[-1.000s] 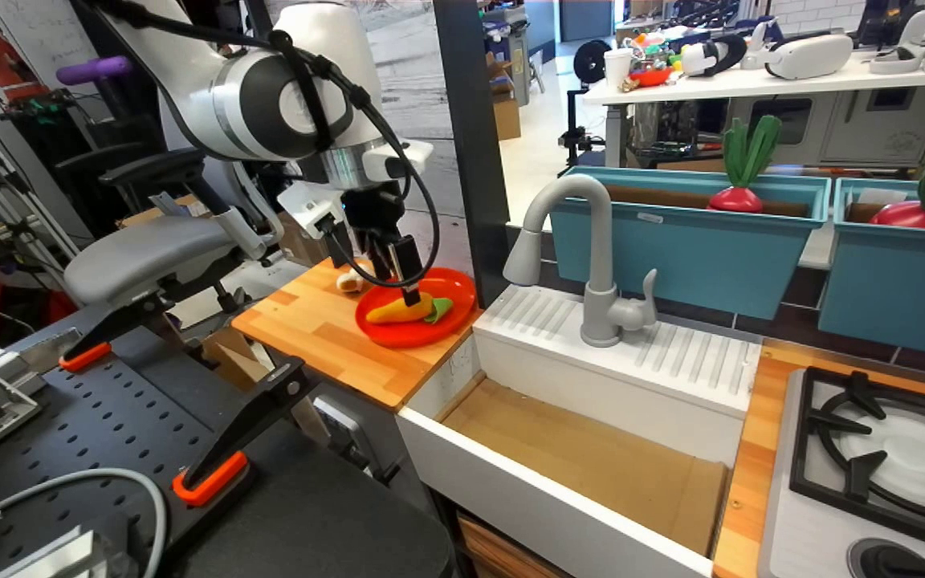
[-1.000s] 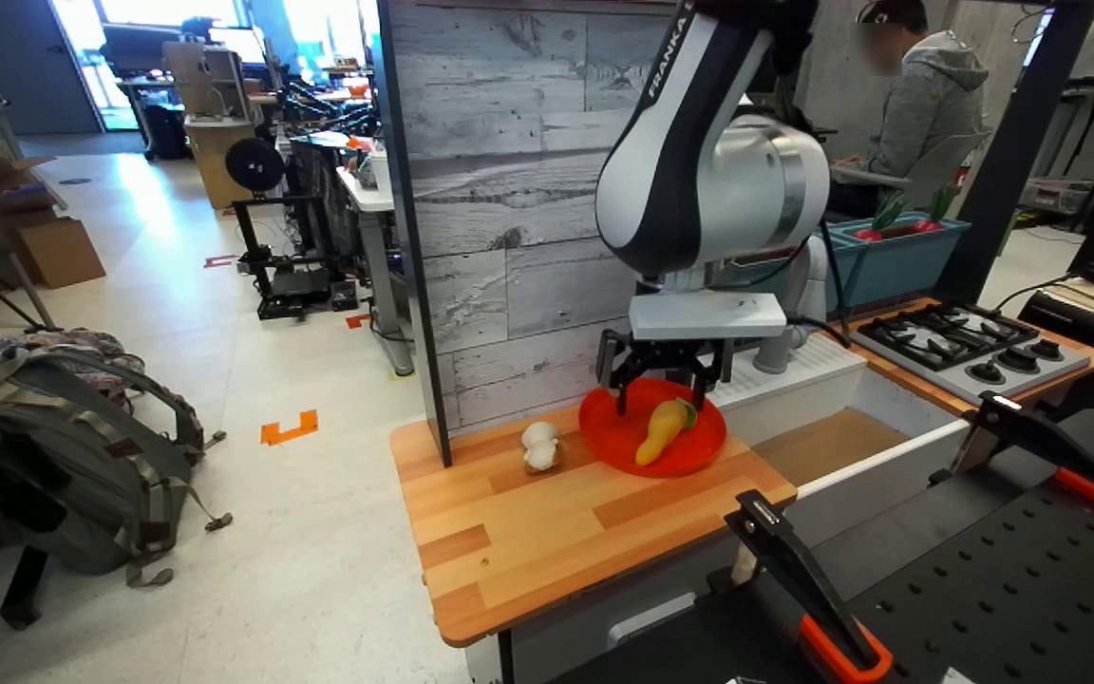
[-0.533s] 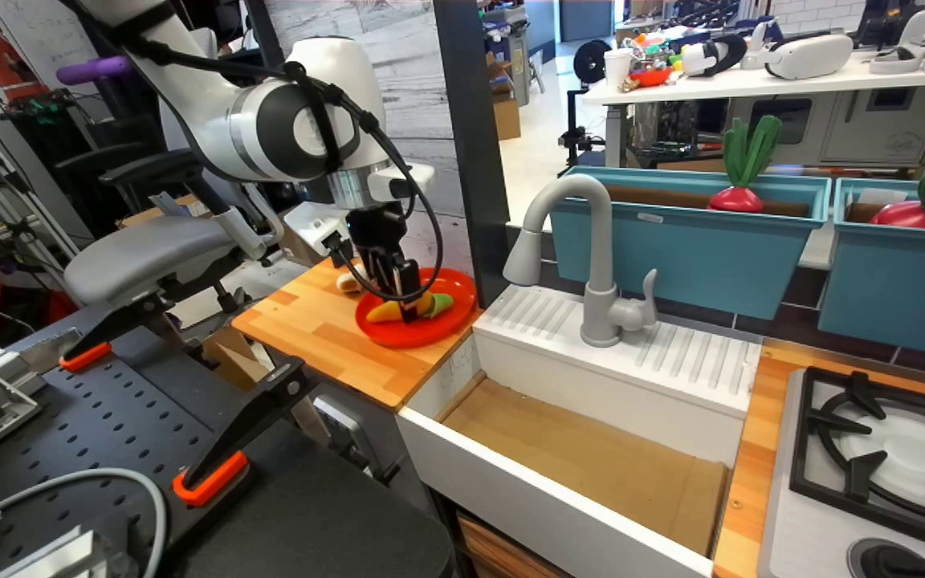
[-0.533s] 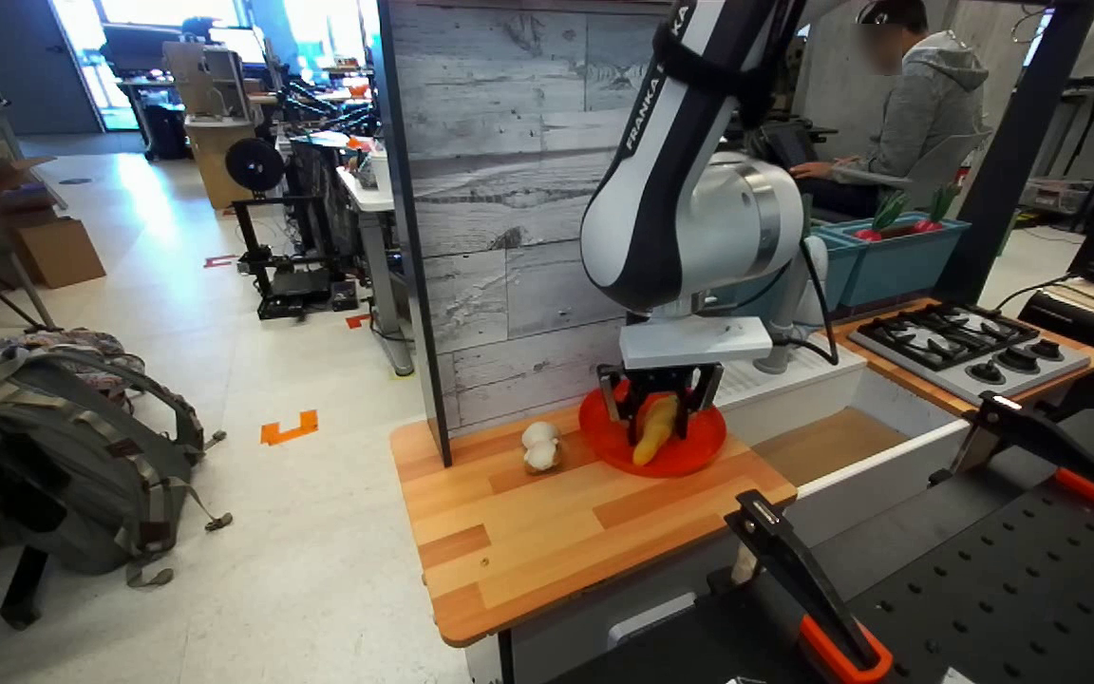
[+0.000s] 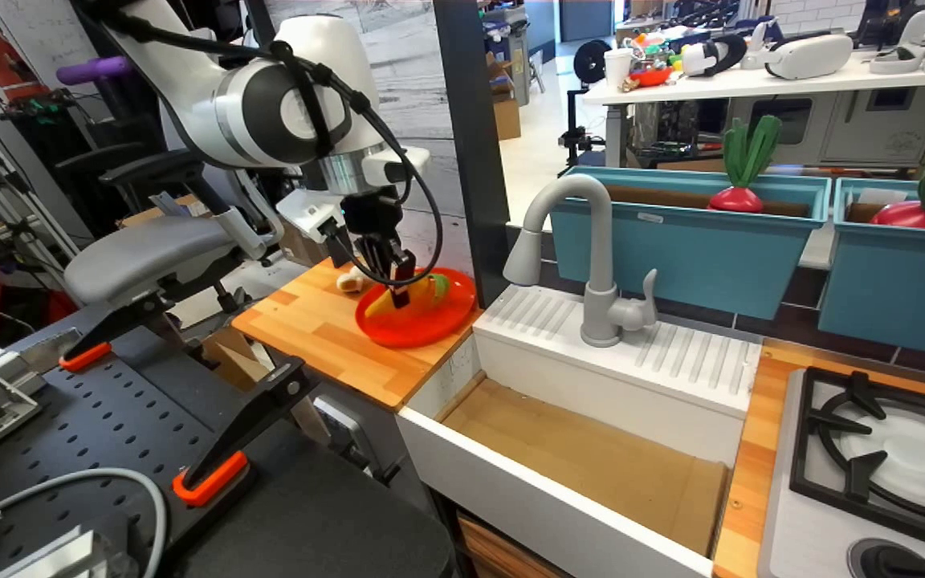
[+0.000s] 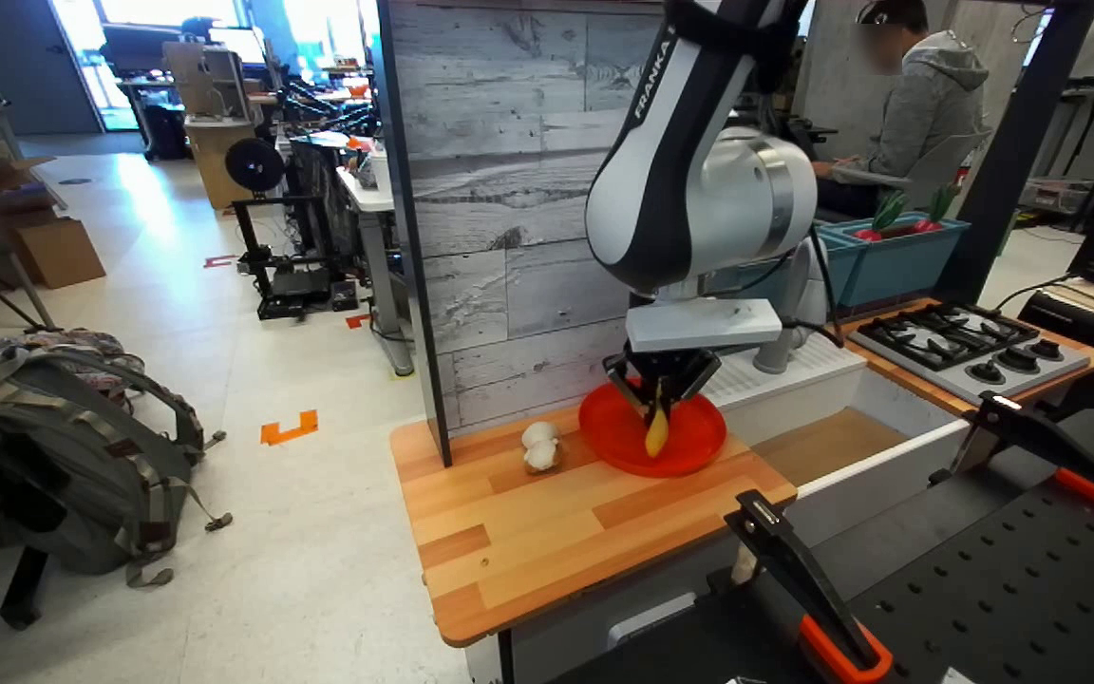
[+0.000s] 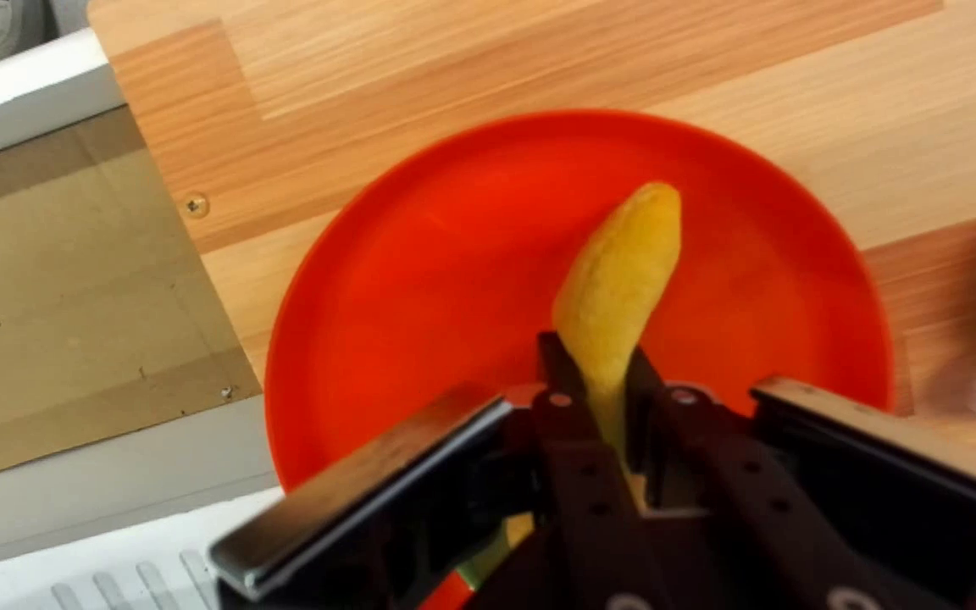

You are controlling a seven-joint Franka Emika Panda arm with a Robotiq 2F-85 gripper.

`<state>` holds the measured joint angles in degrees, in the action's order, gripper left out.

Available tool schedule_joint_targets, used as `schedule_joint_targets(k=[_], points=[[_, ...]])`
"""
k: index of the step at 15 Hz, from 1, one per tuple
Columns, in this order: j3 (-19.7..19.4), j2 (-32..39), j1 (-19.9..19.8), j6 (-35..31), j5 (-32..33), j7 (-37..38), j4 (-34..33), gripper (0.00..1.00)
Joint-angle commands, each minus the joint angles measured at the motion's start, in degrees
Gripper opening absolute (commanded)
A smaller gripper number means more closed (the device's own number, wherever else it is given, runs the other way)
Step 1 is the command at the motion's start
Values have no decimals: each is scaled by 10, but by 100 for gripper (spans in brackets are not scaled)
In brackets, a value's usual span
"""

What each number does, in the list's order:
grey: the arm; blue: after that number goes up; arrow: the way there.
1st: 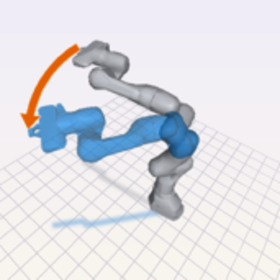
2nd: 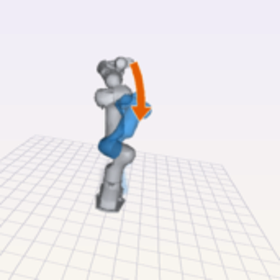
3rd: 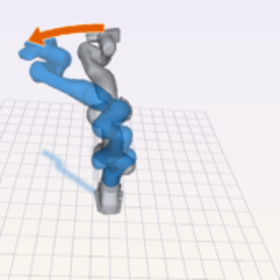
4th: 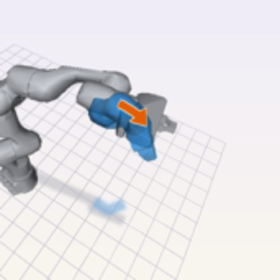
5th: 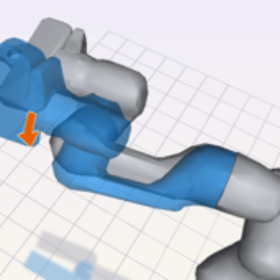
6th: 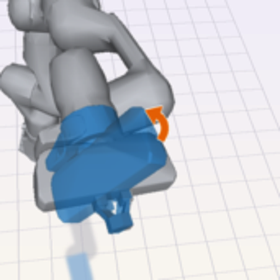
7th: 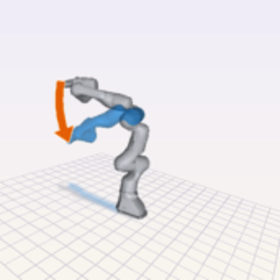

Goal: Move the carrot toy from the res plate onto the counter

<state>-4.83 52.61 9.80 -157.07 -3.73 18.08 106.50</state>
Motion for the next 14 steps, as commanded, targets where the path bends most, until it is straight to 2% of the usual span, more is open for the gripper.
schedule_joint_targets(k=[1, 4, 8, 14], points=[[-4, -76, 3, -19, 5, -12, 71, 2], [-8, -126, 18, -31, 19, -16, 108, 2], [-15, -170, 65, -34, 67, -9, 137, 3], [-15, -157, 142, -13, 140, 1, 121, 3]])
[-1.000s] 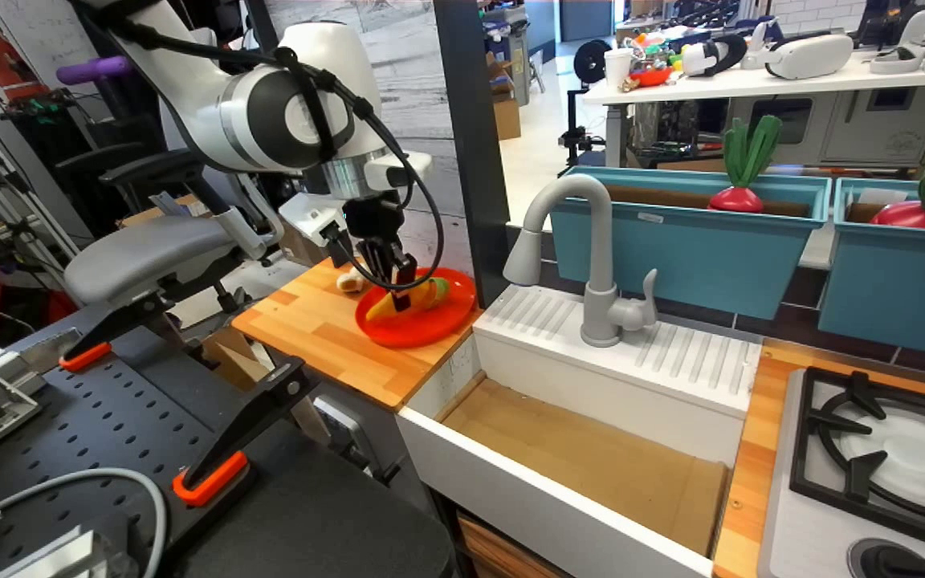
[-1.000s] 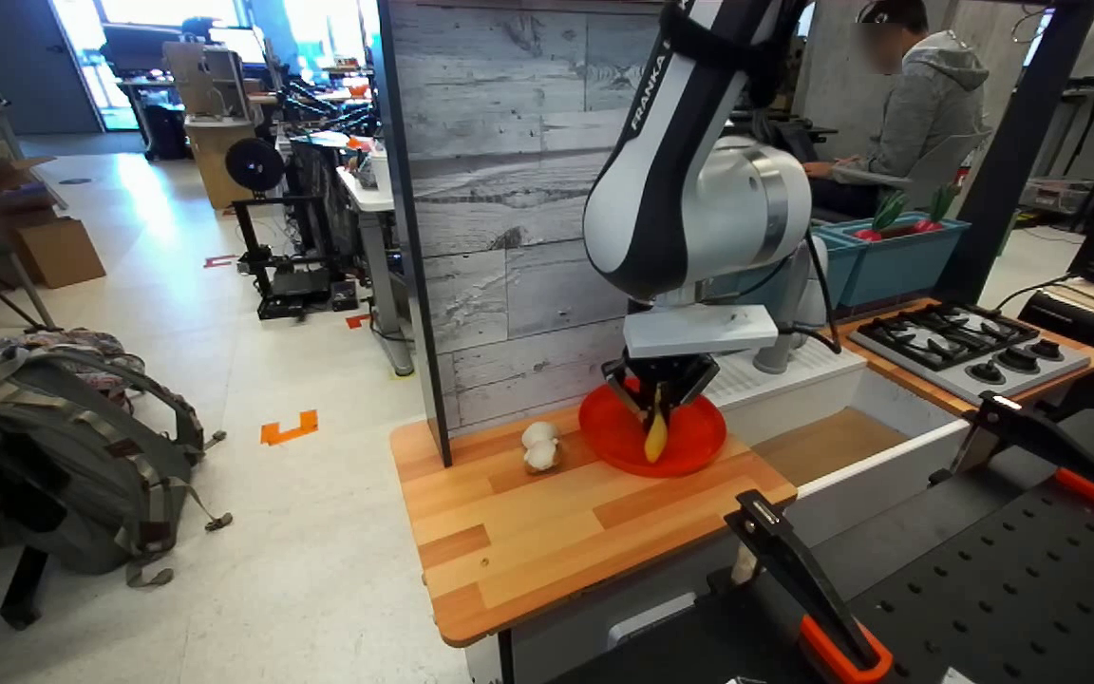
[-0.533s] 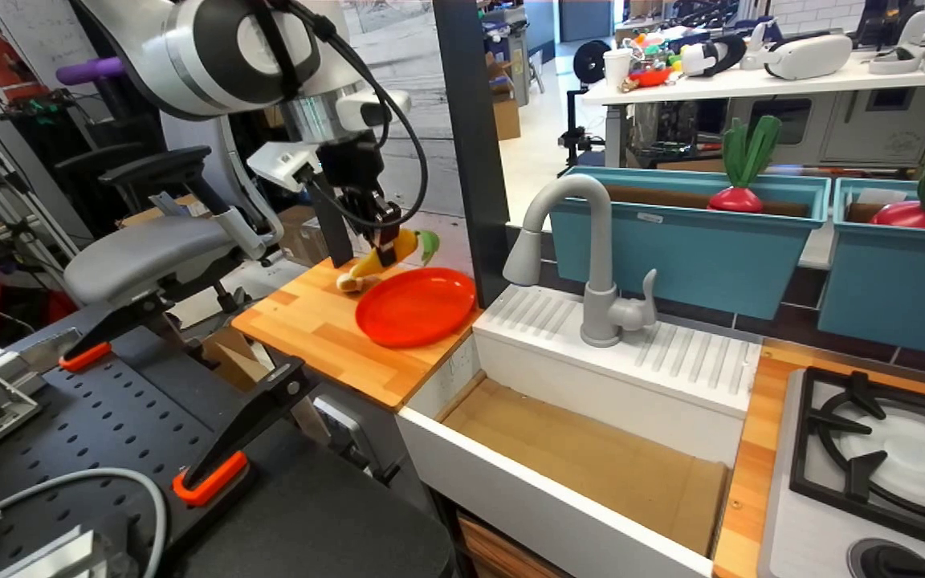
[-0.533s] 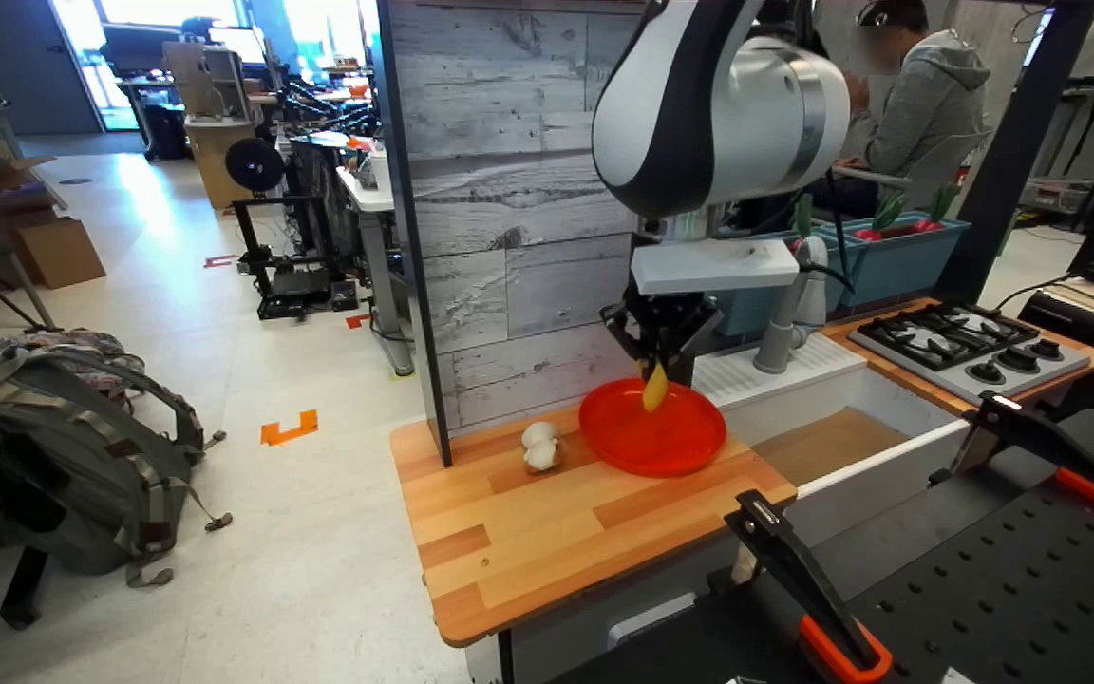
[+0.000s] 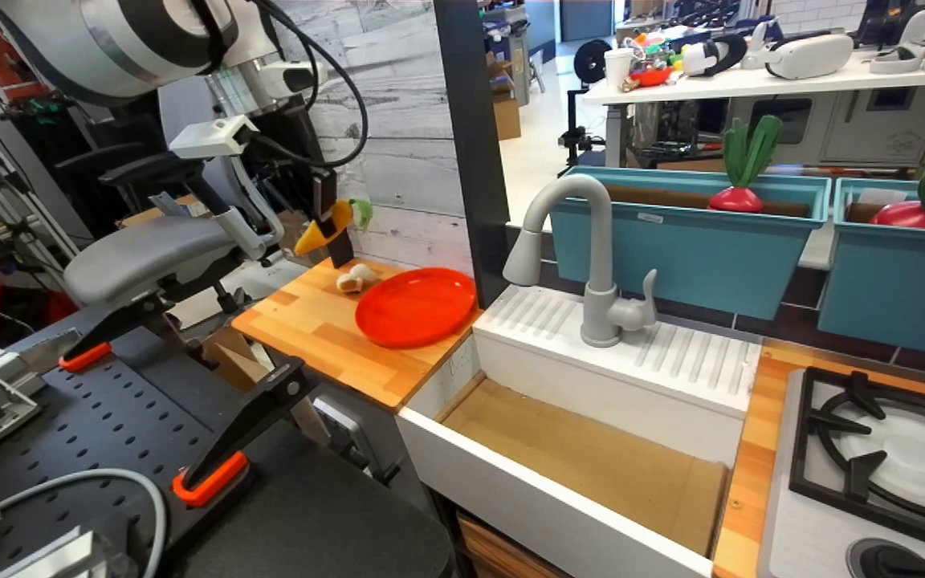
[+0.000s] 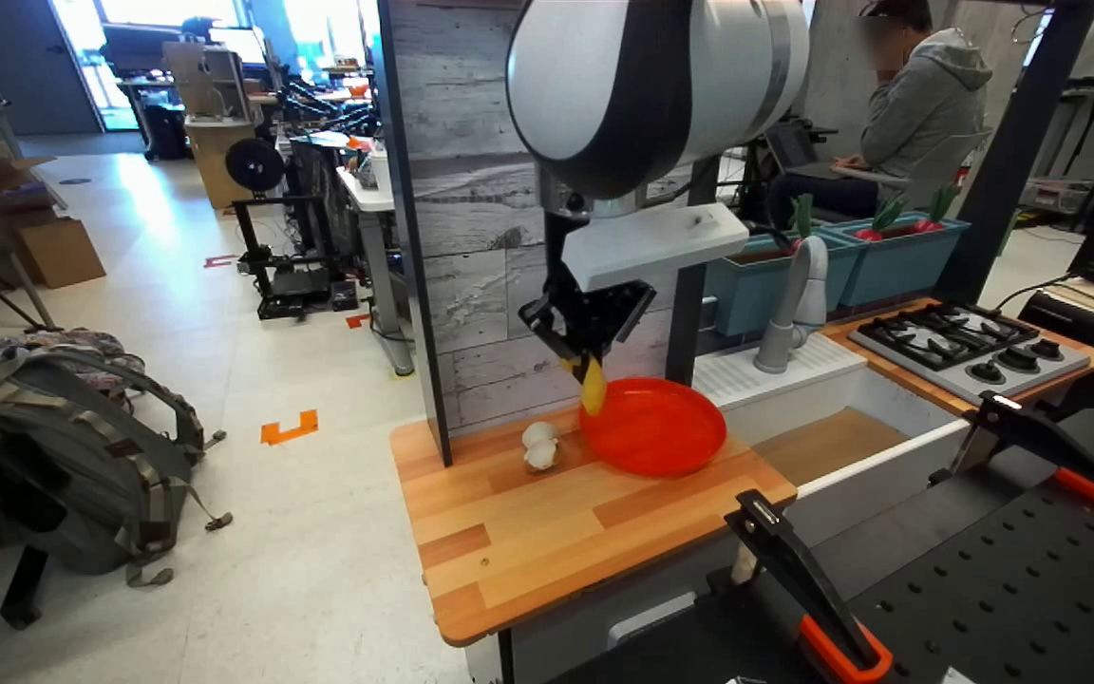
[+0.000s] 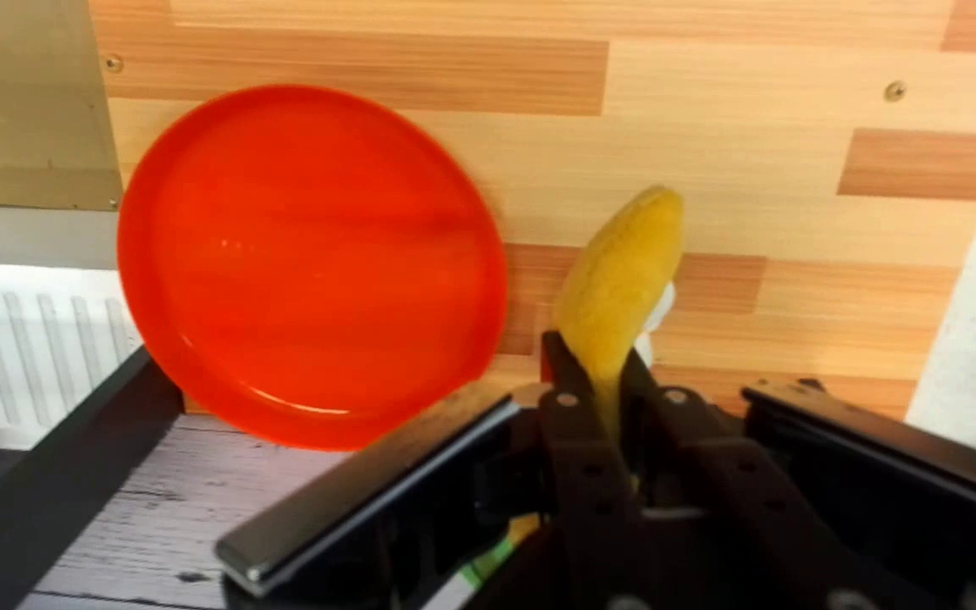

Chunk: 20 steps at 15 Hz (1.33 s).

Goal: Move the carrot toy from the res plate onto the counter

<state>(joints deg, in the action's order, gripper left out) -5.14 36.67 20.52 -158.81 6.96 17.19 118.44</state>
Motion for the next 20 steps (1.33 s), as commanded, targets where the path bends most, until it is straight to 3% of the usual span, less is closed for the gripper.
schedule_joint_targets(k=[1, 14, 15, 16, 20], points=[[-10, 9, 44, 7, 41, 10, -3, 3], [-6, 148, 91, 61, 63, 1, -113, 3], [-5, 155, 92, 76, 62, 2, -124, 35], [-5, 160, 93, 87, 64, 2, -134, 36], [5, 172, 82, 122, 59, -2, -164, 65]])
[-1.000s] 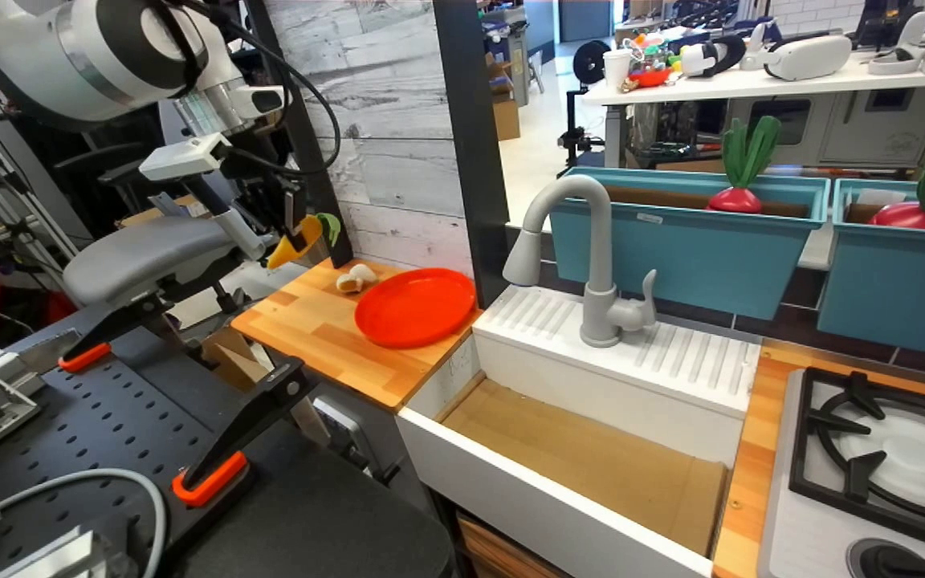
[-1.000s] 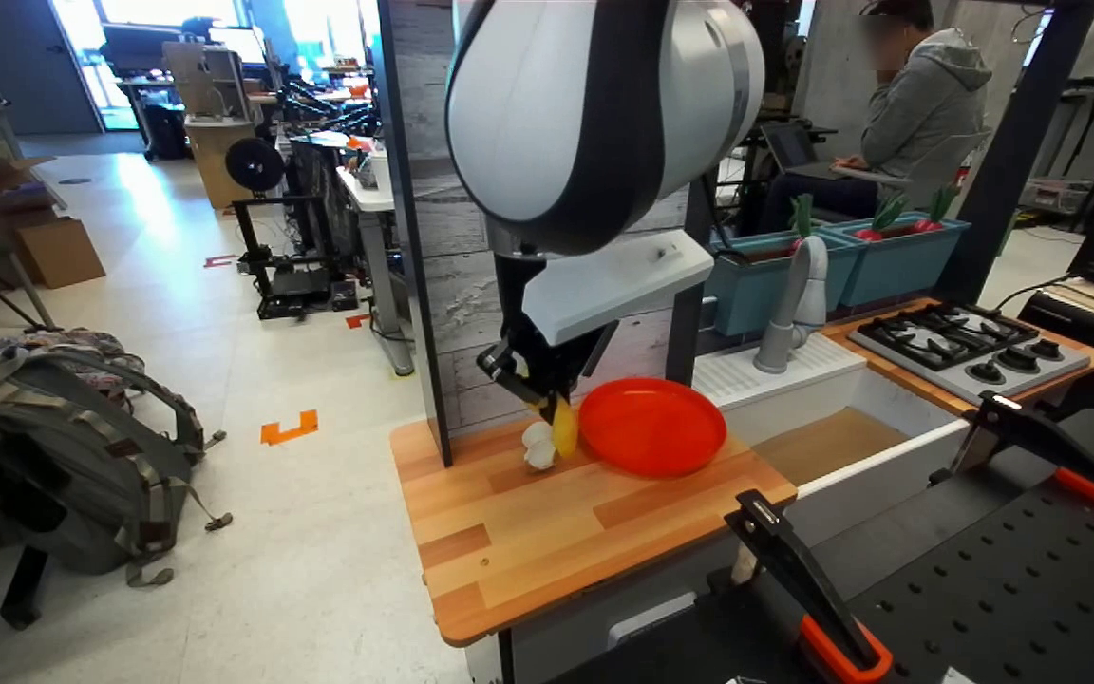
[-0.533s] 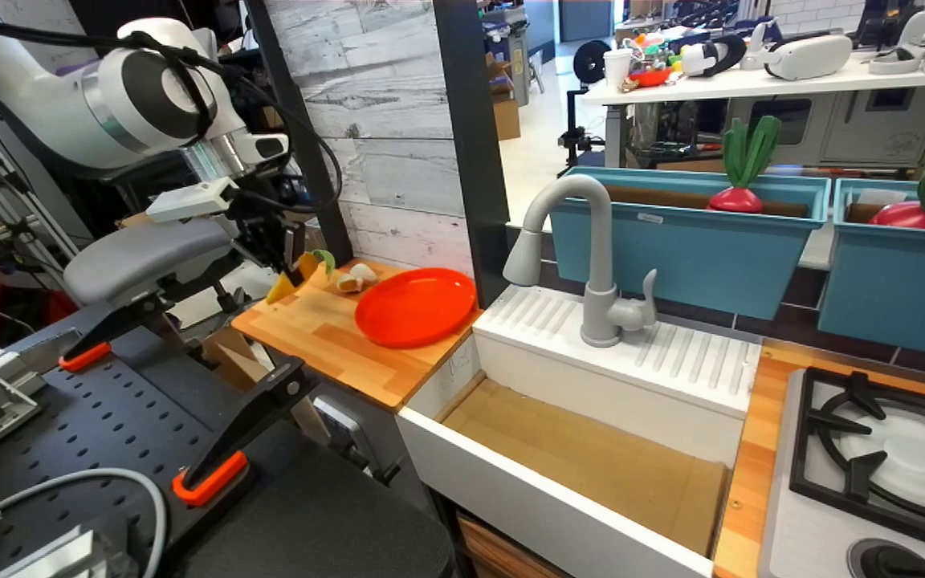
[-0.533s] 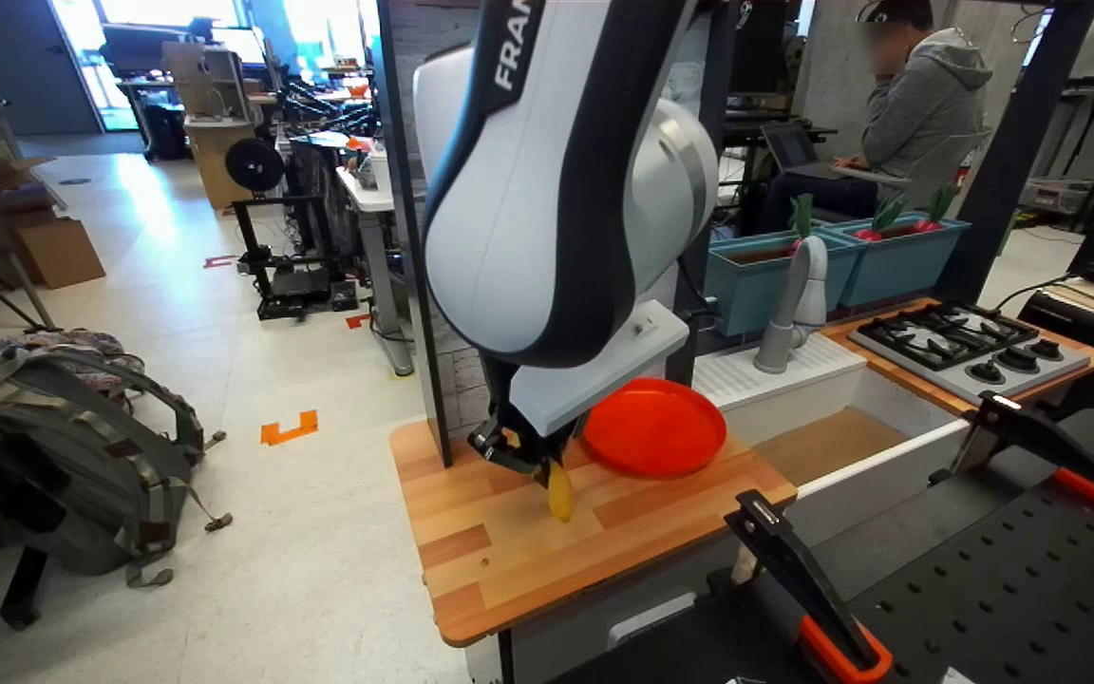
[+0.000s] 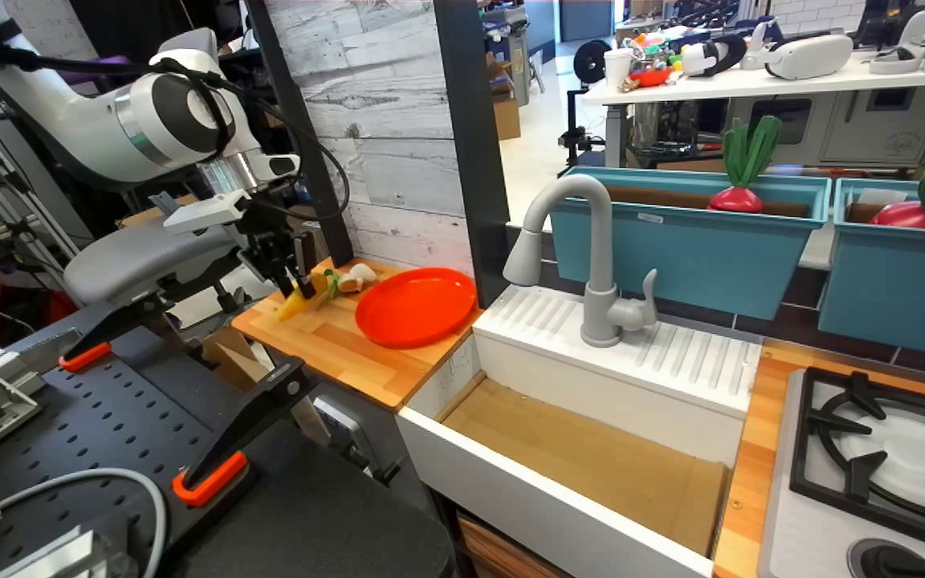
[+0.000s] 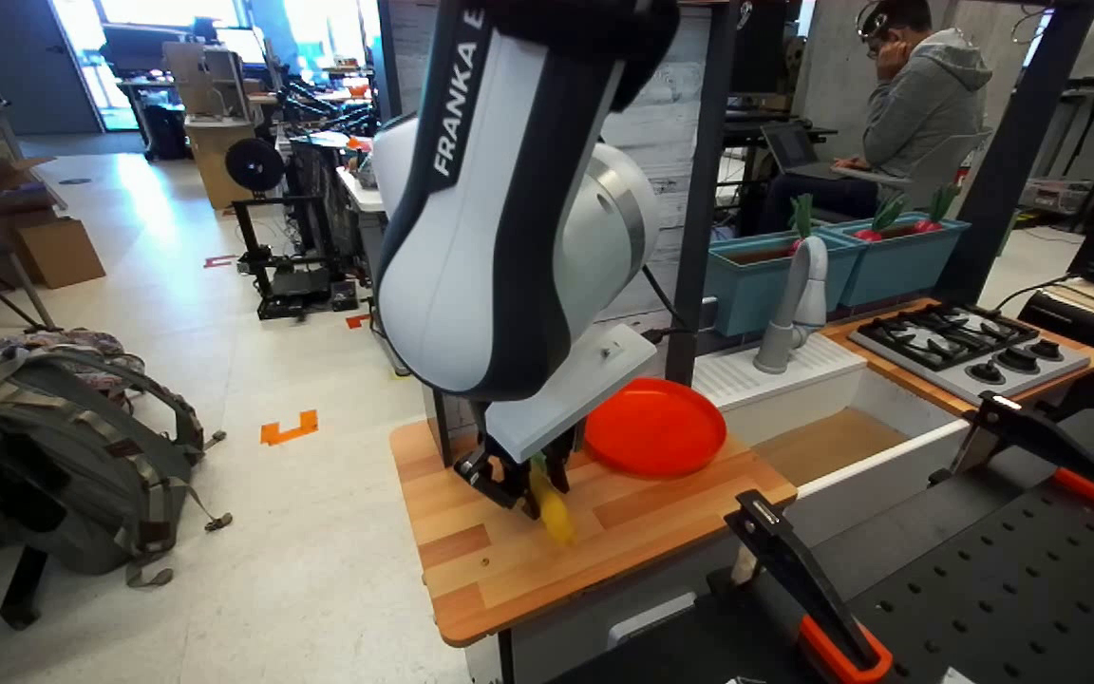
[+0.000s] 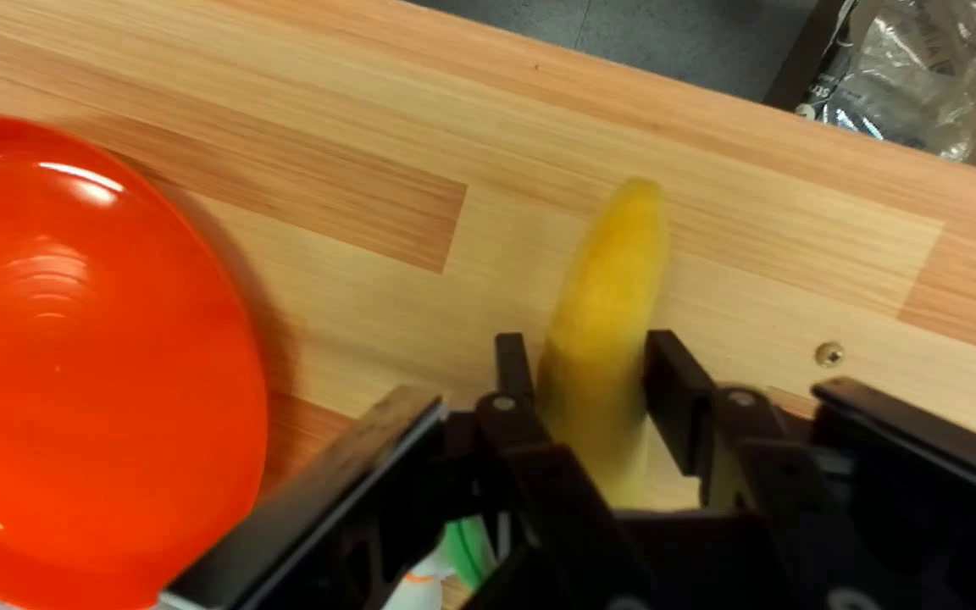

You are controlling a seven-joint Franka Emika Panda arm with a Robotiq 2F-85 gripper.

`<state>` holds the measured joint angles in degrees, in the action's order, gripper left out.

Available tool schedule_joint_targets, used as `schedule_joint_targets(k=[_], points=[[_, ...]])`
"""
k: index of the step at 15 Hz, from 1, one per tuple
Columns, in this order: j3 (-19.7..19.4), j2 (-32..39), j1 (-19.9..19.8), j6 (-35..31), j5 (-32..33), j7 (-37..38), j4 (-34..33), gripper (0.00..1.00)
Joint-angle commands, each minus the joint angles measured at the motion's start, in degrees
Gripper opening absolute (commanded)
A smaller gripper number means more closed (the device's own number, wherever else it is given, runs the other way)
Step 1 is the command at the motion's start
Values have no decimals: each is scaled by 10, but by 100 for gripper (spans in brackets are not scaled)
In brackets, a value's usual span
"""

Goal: Move the carrot toy from the res plate onto the counter

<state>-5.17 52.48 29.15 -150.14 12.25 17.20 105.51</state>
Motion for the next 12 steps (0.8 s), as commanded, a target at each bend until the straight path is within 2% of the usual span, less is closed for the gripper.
schedule_joint_targets(k=[1, 5, 8, 9, 12], points=[[7, 14, -6, 41, 6, -2, -39, 73], [19, -9, -17, 38, 5, -13, -27, 99], [30, -67, -24, 47, 12, -43, 30, 100], [21, -13, -15, 30, 9, -17, -20, 100], [22, -20, -16, 30, 9, -17, -14, 100]])
